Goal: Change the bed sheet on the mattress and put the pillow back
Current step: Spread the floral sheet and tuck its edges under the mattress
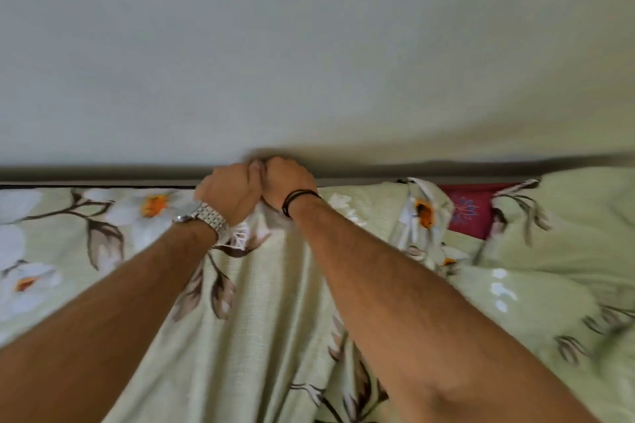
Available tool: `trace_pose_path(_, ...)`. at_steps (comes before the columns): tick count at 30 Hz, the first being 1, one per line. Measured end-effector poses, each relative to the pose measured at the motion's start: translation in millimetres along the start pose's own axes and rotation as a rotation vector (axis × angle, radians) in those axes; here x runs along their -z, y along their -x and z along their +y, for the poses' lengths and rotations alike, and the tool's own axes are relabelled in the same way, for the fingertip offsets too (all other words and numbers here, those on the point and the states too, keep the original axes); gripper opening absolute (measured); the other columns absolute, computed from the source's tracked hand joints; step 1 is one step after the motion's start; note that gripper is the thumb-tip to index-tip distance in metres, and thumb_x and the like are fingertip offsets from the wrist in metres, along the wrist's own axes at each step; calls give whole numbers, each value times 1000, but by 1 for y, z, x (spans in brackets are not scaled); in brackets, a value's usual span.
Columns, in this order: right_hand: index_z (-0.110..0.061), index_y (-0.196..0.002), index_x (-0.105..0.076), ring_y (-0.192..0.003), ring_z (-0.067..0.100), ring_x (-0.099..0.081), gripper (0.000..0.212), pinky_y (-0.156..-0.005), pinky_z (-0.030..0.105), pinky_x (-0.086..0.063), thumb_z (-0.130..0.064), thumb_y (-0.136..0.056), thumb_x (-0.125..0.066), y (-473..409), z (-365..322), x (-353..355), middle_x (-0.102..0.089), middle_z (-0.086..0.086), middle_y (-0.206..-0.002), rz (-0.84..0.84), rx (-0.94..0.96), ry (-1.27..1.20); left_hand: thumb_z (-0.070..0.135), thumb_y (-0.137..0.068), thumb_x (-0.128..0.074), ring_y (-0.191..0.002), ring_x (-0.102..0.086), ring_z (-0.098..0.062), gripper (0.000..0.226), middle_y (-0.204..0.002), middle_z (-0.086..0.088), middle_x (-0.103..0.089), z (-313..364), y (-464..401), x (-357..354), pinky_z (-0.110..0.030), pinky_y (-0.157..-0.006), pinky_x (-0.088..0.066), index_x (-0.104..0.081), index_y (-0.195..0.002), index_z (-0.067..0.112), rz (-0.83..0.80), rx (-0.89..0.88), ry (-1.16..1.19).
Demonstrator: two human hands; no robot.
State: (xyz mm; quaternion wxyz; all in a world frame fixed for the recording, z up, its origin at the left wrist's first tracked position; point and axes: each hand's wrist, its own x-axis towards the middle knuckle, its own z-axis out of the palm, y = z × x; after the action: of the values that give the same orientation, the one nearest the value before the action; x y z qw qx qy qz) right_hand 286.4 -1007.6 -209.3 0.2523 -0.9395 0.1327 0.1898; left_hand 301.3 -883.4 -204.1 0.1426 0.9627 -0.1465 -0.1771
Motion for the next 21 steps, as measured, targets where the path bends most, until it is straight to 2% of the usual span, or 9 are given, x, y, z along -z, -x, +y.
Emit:
trace_pose_path(2,-22,-107,-72,-98,33,-68,46,-82,40,-53,-46,-105,-33,18,44,19,-74,10,-108,70,53,58,40,-103,-33,-92,-67,-44,42,-103,-21,-71,39,12,-11,-44,-81,-50,-65,-111,13,137,-39,103)
trace_pose_path(5,-22,-113,-65,-102,29,-61,31,-87,43,-51,-36,-105,-39,59,130,39,-67,5,-114,298,123,141,43,-92,-28,-89,-65,-40,49,-102,-15,-69,99,25,-39,-44,-83,-50,-64,-109,14,98,-237,77)
trace_pose_path(8,-20,-132,-55,-117,25,-49,35,-98,42,-45,-37,-103,-44,101,212,57,-55,5,-132,582,-113,257,41,-93,-38,-106,-60,-32,44,-118,-6,-63,158,29,-65,-44,-94,-45,-59,-125,19,53,-350,78)
trace_pose_path(10,-21,-127,-56,-110,25,-51,38,-91,45,-48,-48,-101,-48,124,250,67,-56,4,-124,656,-312,190,39,-96,-41,-111,-57,-29,41,-123,-3,-60,186,25,-77,-45,-98,-43,-56,-129,22,36,-379,31)
trace_pose_path(13,-25,-105,-61,-83,14,-58,40,-72,35,-53,-64,-96,-53,140,264,85,-61,-5,-93,537,-384,-140,42,-99,-32,-113,-55,-27,45,-125,-1,-60,208,13,-96,-48,-98,-41,-50,-137,27,-39,-298,-64)
trace_pose_path(15,-25,-86,-62,-65,10,-54,34,-60,28,-46,-58,-95,-62,138,259,96,-58,-7,-74,369,-355,-353,46,-101,-20,-109,-55,-25,51,-122,-1,-61,210,16,-107,-49,-96,-41,-46,-142,29,-26,-273,-131)
trace_pose_path(17,-21,-70,-61,-57,10,-49,36,-57,27,-40,-45,-96,-66,136,247,105,-54,-6,-62,185,-218,-482,48,-103,-15,-105,-55,-23,53,-119,0,-61,206,20,-115,-49,-96,-41,-45,-143,30,39,-274,-138)
trace_pose_path(19,-15,-85,-68,-72,13,-62,30,-71,31,-51,-42,-98,-64,131,245,104,-65,-2,-77,102,-187,-811,50,-105,-16,-108,-56,-23,53,-124,2,-60,204,16,-116,-48,-99,-41,-42,-147,31,89,-265,-103)
trace_pose_path(21,-21,-103,-68,-104,25,-69,31,-101,46,-54,-50,-94,-65,128,253,102,-71,3,-103,172,-339,-1282,52,-105,-21,-113,-55,-24,55,-131,2,-59,206,16,-116,-46,-101,-41,-39,-151,29,117,-263,-77)
